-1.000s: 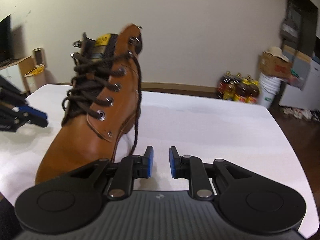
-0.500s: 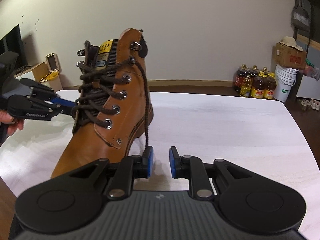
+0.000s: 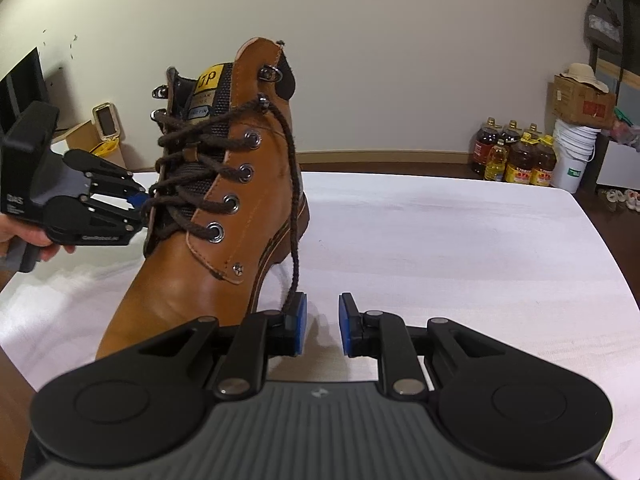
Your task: Lace up shoes with both hands
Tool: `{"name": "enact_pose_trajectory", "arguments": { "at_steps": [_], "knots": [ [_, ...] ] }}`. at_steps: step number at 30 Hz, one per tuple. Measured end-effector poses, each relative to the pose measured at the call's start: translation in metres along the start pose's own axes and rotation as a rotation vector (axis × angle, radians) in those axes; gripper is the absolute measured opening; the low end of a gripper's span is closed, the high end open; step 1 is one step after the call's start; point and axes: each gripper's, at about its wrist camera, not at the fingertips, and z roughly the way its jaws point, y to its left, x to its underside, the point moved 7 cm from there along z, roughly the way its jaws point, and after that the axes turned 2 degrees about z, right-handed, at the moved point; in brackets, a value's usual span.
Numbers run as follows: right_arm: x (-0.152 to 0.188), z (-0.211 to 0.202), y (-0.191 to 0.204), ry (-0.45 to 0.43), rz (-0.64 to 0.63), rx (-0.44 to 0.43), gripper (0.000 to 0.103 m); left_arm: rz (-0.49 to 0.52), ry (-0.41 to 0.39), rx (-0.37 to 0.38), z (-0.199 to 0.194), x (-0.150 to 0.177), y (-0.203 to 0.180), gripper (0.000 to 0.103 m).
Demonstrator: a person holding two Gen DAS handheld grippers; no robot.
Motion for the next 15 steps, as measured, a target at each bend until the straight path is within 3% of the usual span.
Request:
{"name": "enact_pose_trajectory", "arguments": {
  "at_steps": [15],
  "knots": [
    [0.0003,-0.0006,0.0008,0.01,0.004,0.015,0.02,0.022,0.027,-0.023,0.0016,0.0045,-0.0014,0.016]
  ]
}}
